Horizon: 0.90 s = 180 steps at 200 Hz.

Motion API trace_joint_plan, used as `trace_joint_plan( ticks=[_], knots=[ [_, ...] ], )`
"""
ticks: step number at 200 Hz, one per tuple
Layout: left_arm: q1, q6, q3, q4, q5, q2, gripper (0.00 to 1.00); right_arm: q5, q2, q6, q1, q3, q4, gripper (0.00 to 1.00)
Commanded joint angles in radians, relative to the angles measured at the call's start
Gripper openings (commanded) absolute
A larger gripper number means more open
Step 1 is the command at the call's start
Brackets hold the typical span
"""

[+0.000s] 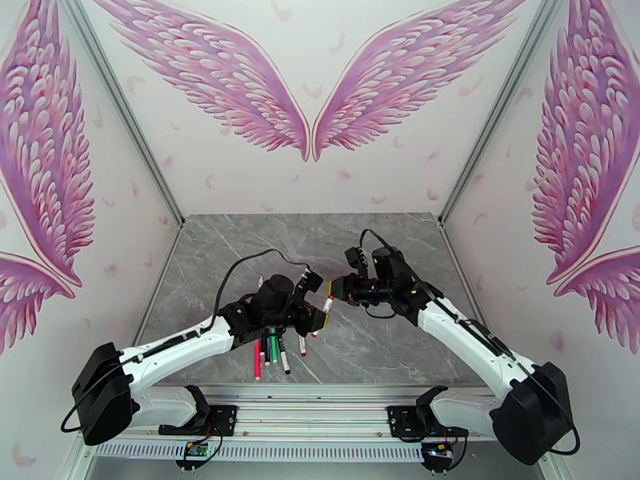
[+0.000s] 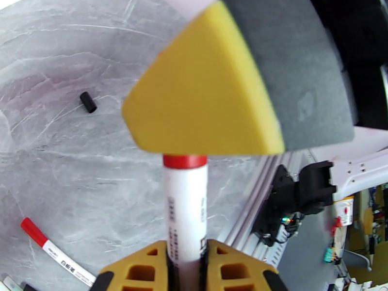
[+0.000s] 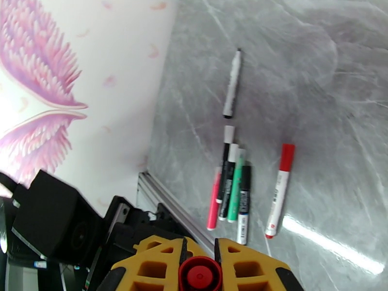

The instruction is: Open the pen caps

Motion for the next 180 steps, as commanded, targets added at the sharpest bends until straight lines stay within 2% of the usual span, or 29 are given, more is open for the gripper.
trace_joint_plan(
  ticks=[1, 28, 73, 119, 155, 180],
  knots=[
    [-0.047, 0.057, 0.004, -0.188, -0.04, 0.023, 0.01, 0.214, 0.019, -0.015, -0.04, 0.065, -0.055, 0.09],
    [-0.051, 0.049, -0.017, -0.143, 0.057, 0.028, 0.0, 0.189, 0.023, -0.005, -0.059, 0.046, -0.013, 0.09],
    [-0.004, -0.008, -0.08, -0.01, 0.24, -0.007, 0.0, -0.03, 0.011, -0.025, -0.105, -0.026, 0.182, 0.09],
    [0.042, -0.05, -0.126, 0.08, 0.333, -0.042, 0.0, -0.128, -0.023, -0.05, -0.136, -0.064, 0.266, 0.09],
    [0.044, -0.05, -0.13, 0.076, 0.368, -0.031, 0.0, -0.151, -0.02, -0.057, -0.151, -0.069, 0.3, 0.08],
    [0.043, -0.034, -0.122, 0.032, 0.283, -0.045, 0.0, -0.07, -0.01, -0.088, -0.152, -0.035, 0.203, 0.09]
  ],
)
